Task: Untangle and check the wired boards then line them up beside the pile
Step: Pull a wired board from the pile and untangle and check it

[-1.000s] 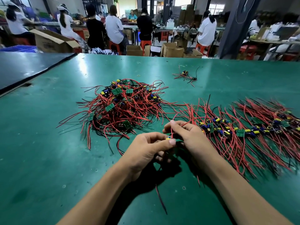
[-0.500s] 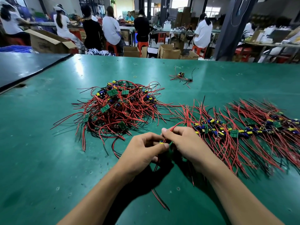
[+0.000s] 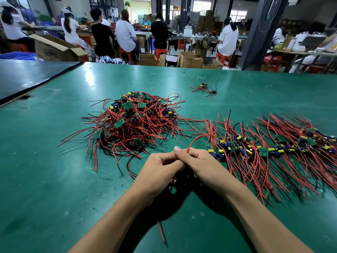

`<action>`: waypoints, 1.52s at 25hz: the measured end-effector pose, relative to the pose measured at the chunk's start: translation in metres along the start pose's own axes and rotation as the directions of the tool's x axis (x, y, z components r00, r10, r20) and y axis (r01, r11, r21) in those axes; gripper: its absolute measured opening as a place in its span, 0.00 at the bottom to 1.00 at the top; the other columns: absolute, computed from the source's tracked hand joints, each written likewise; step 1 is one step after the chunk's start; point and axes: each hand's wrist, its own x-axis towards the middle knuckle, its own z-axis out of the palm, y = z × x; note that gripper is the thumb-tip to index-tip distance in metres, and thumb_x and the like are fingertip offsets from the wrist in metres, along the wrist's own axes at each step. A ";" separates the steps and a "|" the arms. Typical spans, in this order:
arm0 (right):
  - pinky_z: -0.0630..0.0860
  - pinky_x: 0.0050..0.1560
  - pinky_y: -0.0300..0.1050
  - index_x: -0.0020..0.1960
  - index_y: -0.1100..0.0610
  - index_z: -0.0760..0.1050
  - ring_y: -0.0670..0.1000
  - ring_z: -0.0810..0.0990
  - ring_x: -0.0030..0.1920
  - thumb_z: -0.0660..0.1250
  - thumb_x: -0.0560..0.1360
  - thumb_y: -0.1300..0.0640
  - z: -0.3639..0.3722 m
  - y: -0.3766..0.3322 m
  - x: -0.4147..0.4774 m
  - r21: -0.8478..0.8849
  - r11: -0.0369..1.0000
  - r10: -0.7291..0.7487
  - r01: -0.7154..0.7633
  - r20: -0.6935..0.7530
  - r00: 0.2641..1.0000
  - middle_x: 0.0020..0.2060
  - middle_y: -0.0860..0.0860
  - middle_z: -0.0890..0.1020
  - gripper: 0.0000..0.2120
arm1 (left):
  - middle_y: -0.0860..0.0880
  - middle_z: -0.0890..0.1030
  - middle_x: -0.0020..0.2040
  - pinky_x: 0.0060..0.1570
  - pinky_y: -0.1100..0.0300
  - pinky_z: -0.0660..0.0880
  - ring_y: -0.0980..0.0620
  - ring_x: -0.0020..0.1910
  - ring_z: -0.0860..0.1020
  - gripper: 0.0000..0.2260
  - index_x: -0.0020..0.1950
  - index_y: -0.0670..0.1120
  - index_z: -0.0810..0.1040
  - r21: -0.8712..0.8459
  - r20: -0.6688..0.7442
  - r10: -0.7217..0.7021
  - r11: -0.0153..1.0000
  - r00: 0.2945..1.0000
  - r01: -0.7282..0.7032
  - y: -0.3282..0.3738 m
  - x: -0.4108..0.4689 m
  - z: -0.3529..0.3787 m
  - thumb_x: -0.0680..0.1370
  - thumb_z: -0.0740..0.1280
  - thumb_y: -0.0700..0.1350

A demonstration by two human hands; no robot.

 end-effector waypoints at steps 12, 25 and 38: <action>0.66 0.32 0.28 0.54 0.52 0.82 0.31 0.72 0.29 0.58 0.85 0.50 -0.028 -0.007 0.006 -0.324 0.944 -0.171 0.065 -0.310 0.935 0.24 0.29 0.73 0.14 | 0.45 0.79 0.29 0.26 0.66 0.69 0.52 0.25 0.73 0.09 0.37 0.43 0.81 0.019 0.104 -0.100 0.995 0.990 0.099 0.011 -0.003 -0.001 0.77 0.67 0.37; 0.62 0.29 0.34 0.45 0.55 0.85 0.39 0.71 0.22 0.58 0.82 0.40 -0.019 0.001 0.009 -0.276 0.961 -0.064 -0.028 -0.320 0.945 0.20 0.40 0.74 0.25 | 0.44 0.78 0.30 0.25 0.64 0.68 0.51 0.24 0.72 0.10 0.37 0.44 0.82 0.068 0.073 -0.112 0.992 0.991 0.107 0.009 -0.006 -0.002 0.77 0.67 0.40; 0.67 0.33 0.35 0.43 0.52 0.85 0.42 0.71 0.28 0.56 0.84 0.42 -0.040 0.005 0.010 -0.322 0.944 -0.229 0.073 -0.482 0.846 0.31 0.48 0.75 0.24 | 0.44 0.77 0.28 0.27 0.63 0.68 0.49 0.25 0.71 0.07 0.36 0.45 0.81 0.033 0.194 -0.182 0.983 0.964 0.179 0.014 -0.006 -0.009 0.71 0.71 0.47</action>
